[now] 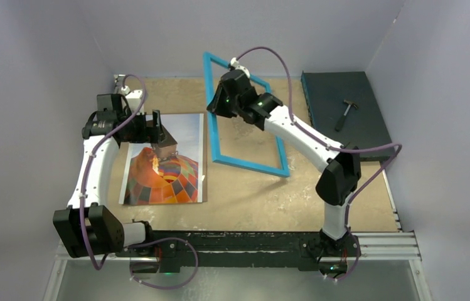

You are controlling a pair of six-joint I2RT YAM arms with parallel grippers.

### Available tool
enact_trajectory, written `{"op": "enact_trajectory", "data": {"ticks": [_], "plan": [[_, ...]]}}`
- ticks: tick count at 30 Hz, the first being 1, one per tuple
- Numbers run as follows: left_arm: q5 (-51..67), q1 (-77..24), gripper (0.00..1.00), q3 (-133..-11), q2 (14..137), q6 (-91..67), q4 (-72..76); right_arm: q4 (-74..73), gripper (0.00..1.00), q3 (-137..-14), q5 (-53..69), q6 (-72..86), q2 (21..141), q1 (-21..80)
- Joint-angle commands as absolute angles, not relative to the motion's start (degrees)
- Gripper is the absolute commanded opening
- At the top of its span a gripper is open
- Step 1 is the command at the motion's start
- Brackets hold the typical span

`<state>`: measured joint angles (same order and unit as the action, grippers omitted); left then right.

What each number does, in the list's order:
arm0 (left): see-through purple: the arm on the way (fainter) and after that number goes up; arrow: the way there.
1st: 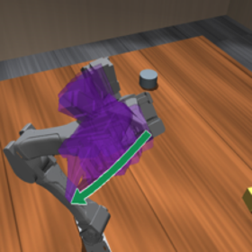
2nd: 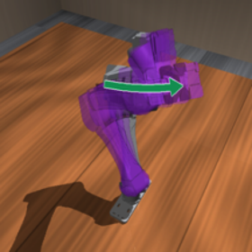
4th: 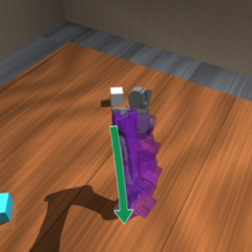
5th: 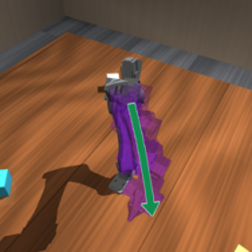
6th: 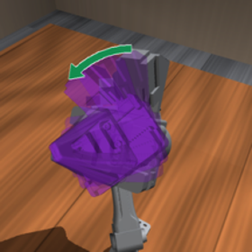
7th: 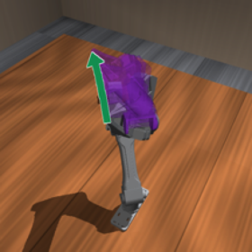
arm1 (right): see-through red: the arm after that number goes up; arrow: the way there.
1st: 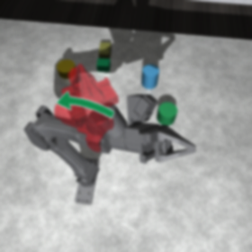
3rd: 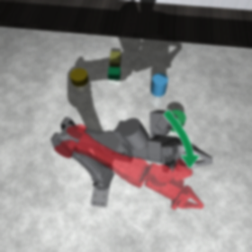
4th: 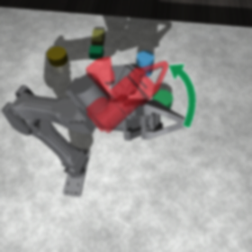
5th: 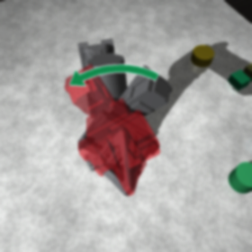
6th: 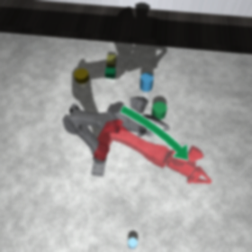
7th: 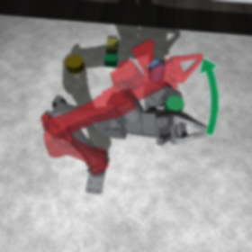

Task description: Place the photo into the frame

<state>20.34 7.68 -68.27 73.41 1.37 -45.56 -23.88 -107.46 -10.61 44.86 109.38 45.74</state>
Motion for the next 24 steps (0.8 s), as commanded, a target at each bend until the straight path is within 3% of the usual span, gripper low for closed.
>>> {"op": "enact_trajectory", "data": {"ticks": [1, 7, 12, 17, 24], "plan": [[23.7, 7.5, 0.97, -67.5, 73.6, -1.9, -41.0, -21.9, 0.0, -110.4, -0.8, 47.7, 104.6, 43.7], [23.6, 7.5, 0.96, -67.8, 75.0, -3.4, -40.8, -6.6, 0.0, -98.8, 12.5, 55.9, 98.1, 40.9], [23.2, 7.5, 0.96, -67.3, 74.8, -5.2, -39.9, 1.7, 0.0, -96.6, 19.3, 60.7, 96.9, 40.6], [22.7, 5.3, 0.97, -65.5, 75.9, -9.3, -36.5, 13.1, 0.0, -91.7, 21.3, 67.6, 93.0, 40.0], [17.6, -5.0, 0.98, -64.5, 80.9, -11.2, -31.9, 29.3, 0.0, -77.1, 18.9, 80.6, 86.7, 37.4]]}}
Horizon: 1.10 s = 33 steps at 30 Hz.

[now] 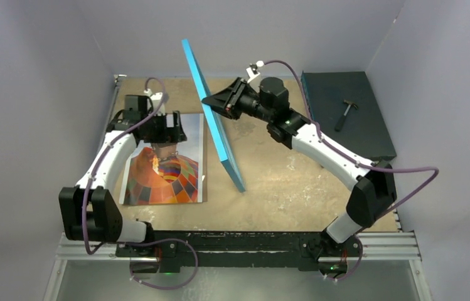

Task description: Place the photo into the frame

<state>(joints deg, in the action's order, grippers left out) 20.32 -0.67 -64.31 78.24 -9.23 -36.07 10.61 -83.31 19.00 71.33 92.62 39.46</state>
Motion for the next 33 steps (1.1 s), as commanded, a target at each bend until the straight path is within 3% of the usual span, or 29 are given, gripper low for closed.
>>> {"op": "enact_trajectory", "data": {"ticks": [1, 8, 17, 20, 26, 30, 33], "plan": [[16.9, -6.2, 0.98, -65.3, 82.2, -10.9, -31.9, 32.2, 0.0, -74.7, 19.0, 82.4, 86.1, 36.9], [7.1, -12.5, 0.98, -68.1, 88.0, -11.1, -27.2, 47.7, 0.0, -61.2, 20.6, 92.8, 84.9, 34.1], [2.3, -18.6, 0.98, -73.7, 96.1, -11.2, -26.4, 48.1, 0.0, -52.5, 23.2, 93.6, 81.5, 28.0], [0.2, -18.7, 0.98, -74.0, 96.8, -12.2, -25.5, 44.4, 0.1, -50.6, 25.4, 91.5, 79.7, 24.7], [-1.3, -18.7, 0.97, -73.7, 96.2, -12.9, -25.8, 26.2, 0.49, -52.2, 25.5, 79.2, 75.1, 18.7], [-1.9, -18.6, 0.97, -72.8, 94.4, -13.0, -25.5, 16.8, 0.56, -55.3, 26.3, 72.3, 74.5, 15.4], [-3.6, -18.6, 0.97, -73.2, 94.1, -13.2, -26.4, 10.5, 0.56, -57.7, 25.5, 67.1, 74.5, 14.1]]}}
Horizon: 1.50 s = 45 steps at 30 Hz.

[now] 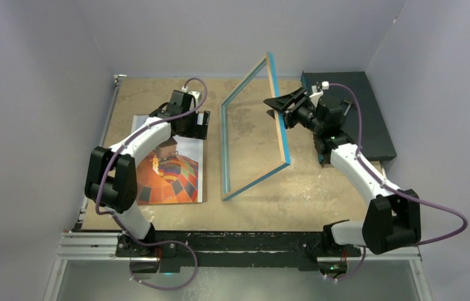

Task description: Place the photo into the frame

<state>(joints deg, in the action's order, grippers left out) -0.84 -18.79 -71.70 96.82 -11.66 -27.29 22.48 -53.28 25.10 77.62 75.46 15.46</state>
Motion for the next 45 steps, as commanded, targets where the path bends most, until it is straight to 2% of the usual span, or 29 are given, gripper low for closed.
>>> {"op": "enact_trajectory", "data": {"ticks": [1, 4, 7, 13, 17, 20, 24, 29, 40, 45], "plan": [[-4.1, -18.6, 0.97, -73.2, 93.9, -13.3, -26.7, 7.1, 0.56, -59.1, 23.7, 64.8, 74.6, 14.1], [-4.8, -18.6, 0.97, -72.4, 93.0, -13.1, -26.6, -1.7, 0.56, -62.9, 19.4, 58.4, 74.9, 14.0], [-5.4, -18.7, 0.97, -72.1, 93.0, -12.3, -27.1, -10.1, 0.5, -66.2, 16.0, 52.3, 76.9, 14.0], [-7.0, -18.5, 0.96, -71.4, 93.0, -10.8, -29.1, -13.0, 0.24, -65.5, 11.0, 41.1, 78.2, 14.0], [-6.0, -17.6, 0.96, -71.0, 92.1, -9.8, -29.7, -12.5, 0.23, -62.9, 9.3, 33.7, 77.8, 14.1], [-4.0, -16.0, 0.96, -71.9, 91.6, -9.2, -30.8, -14.5, 0.22, -62.7, 2.6, 28.0, 78.1, 14.0], [-3.3, -14.9, 0.96, -73.1, 91.5, -8.1, -32.3, -13.3, 0.25, -59.5, -1.2, 24.3, 77.7, 14.1], [-2.9, -14.4, 0.96, -73.6, 90.7, -7.7, -33.8, -12.1, 0.38, -54.7, -3.8, 25.8, 80.7, 14.3], [-3.0, -13.0, 0.96, -72.1, 86.2, -6.8, -35.6, -12.7, 0.39, -54.3, -14.1, 27.5, 89.0, 16.6], [-2.7, -12.9, 0.96, -72.3, 85.5, -6.8, -36.2, -13.3, 0.52, -54.3, -16.0, 28.7, 90.4, 17.0]]}}
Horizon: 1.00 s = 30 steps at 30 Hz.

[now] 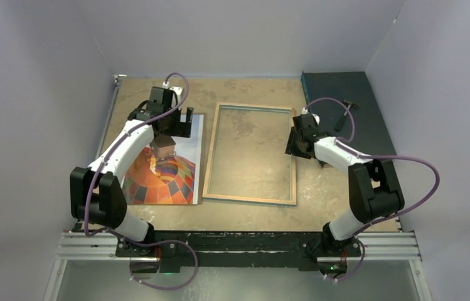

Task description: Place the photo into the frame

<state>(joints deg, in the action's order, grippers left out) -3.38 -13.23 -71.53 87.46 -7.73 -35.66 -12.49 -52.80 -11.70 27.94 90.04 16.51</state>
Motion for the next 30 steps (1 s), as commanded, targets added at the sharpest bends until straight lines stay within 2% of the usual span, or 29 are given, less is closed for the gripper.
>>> {"op": "enact_trajectory", "data": {"ticks": [1, 7, 13, 17, 22, 27, 30], "plan": [[-2.7, -12.8, 0.96, -72.3, 85.4, -6.8, -36.3, -13.5, 0.54, -54.4, -16.4, 29.2, 90.2, 17.0], [-1.7, -11.5, 0.96, -72.7, 85.2, -6.3, -37.4, -15.9, 0.73, -58.7, -25.2, 31.4, 85.7, 23.5], [2.7, -3.5, 0.99, -75.5, 86.9, -4.1, -40.3, -16.7, 0.8, -69.7, -24.3, 36.6, 93.7, 37.7], [1.0, -0.3, 1.0, -77.5, 87.2, -1.4, -43.0, -18.5, 0.8, -82.0, -24.5, 38.0, 106.2, 46.6], [1.0, 4.2, 1.0, -77.4, 86.5, 1.8, -44.7, -21.8, 0.79, -96.6, -25.0, 37.2, 120.4, 52.7], [0.5, 7.3, 1.0, -76.5, 86.7, 3.2, -45.1, -21.8, 0.75, -102.3, -24.6, 36.7, 126.6, 54.3], [-1.4, 8.4, 1.0, -76.2, 87.3, 3.5, -45.0, -21.2, 0.69, -101.8, -25.0, 36.6, 127.7, 54.9]]}}
